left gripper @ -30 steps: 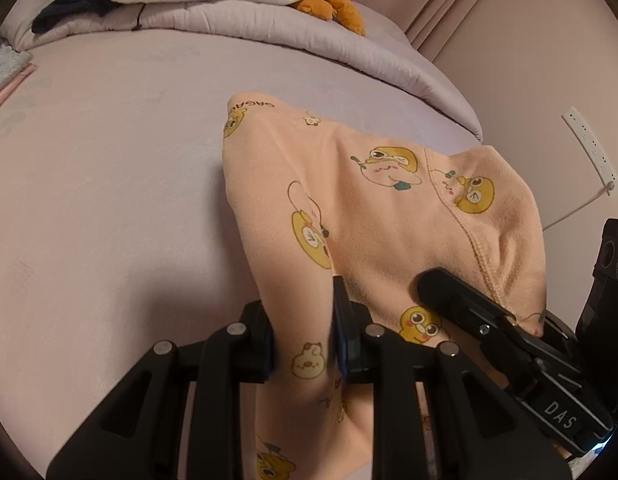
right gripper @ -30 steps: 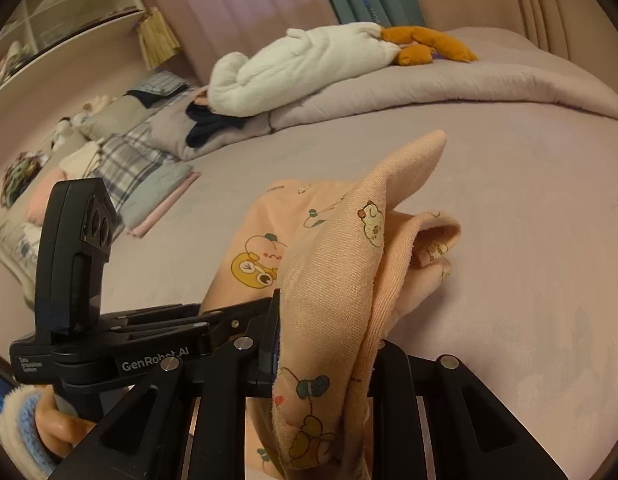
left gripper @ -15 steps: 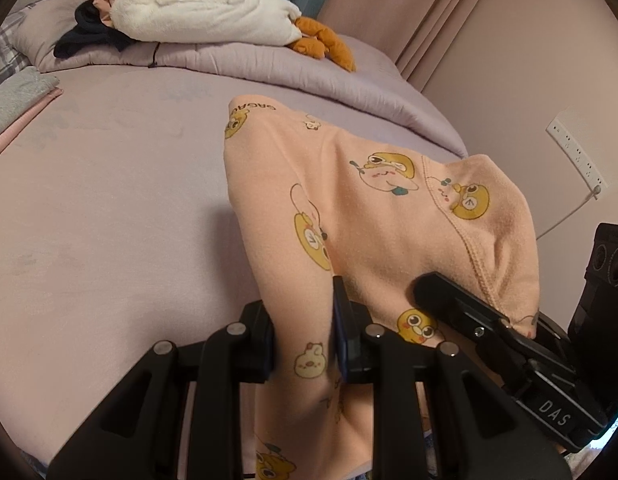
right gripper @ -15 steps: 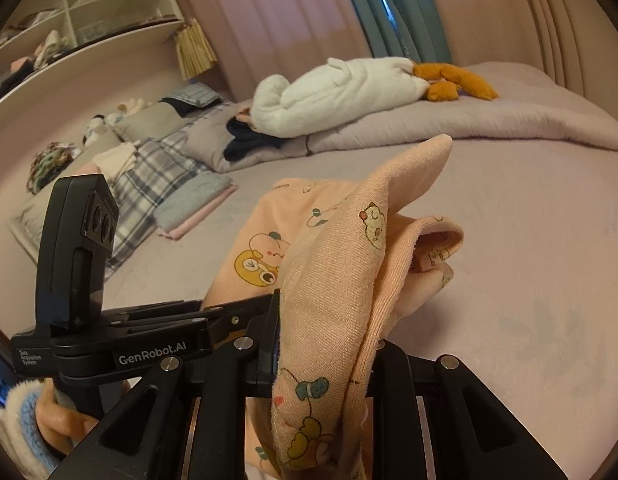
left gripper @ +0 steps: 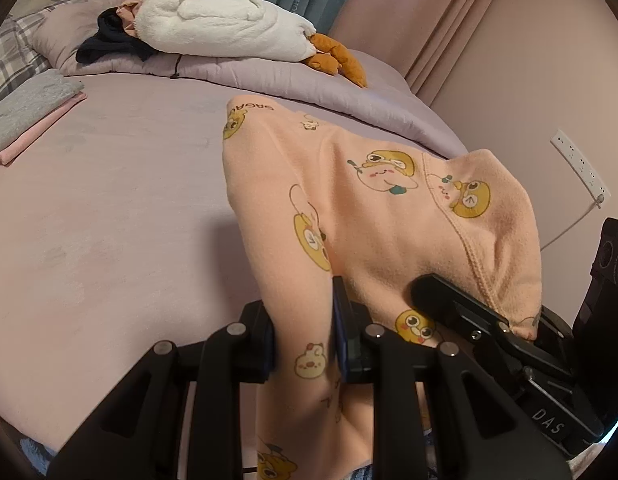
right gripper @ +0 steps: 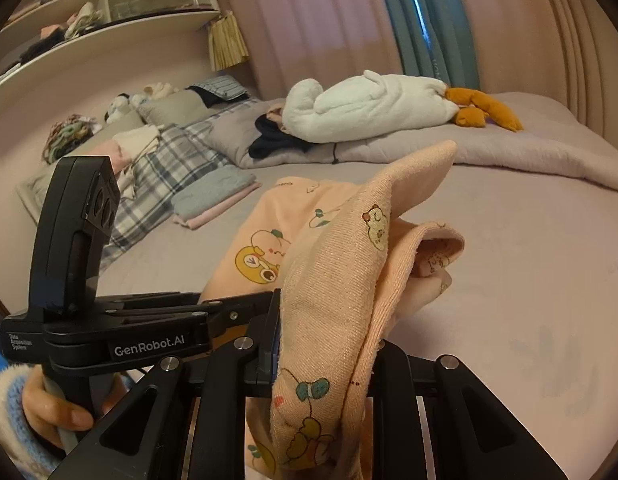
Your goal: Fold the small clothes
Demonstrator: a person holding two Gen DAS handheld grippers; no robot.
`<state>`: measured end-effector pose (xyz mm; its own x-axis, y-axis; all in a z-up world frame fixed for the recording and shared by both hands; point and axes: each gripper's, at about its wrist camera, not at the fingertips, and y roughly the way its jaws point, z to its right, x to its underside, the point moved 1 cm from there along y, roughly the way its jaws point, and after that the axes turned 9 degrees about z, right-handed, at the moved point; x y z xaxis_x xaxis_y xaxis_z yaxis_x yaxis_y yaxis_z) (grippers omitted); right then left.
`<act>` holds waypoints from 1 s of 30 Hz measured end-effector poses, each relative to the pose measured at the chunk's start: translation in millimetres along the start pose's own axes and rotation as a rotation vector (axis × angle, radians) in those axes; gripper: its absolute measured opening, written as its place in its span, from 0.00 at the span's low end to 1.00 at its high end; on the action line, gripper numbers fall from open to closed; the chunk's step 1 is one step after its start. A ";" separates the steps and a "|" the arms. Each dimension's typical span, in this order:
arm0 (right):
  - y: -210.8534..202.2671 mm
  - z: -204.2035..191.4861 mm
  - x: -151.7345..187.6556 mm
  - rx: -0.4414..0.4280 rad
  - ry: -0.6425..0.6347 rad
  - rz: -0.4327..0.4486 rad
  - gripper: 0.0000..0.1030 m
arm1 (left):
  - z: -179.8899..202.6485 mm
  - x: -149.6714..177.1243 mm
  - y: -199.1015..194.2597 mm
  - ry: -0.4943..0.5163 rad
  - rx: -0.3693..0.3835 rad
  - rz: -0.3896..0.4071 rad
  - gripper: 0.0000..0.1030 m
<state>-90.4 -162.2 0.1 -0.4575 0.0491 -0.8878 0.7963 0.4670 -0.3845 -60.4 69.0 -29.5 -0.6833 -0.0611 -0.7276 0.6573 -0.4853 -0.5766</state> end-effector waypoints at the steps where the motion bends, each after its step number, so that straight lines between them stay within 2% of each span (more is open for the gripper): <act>1: 1.5 0.6 -0.7 -0.004 -0.001 -0.002 0.22 | -0.5 2.6 -4.1 -0.001 -0.001 0.004 0.22; 17: 12.9 -17.5 1.4 -0.039 -0.017 -0.019 0.22 | -12.4 5.3 -18.2 -0.002 -0.046 0.031 0.22; 30: 19.9 -17.7 -1.2 -0.071 -0.029 -0.020 0.22 | -16.3 5.0 -25.9 0.002 -0.073 0.053 0.22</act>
<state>-81.0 -137.4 -1.9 -0.4606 0.0135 -0.8875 0.7565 0.5291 -0.3845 -75.6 95.4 -24.3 -0.6461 -0.0833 -0.7587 0.7142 -0.4166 -0.5625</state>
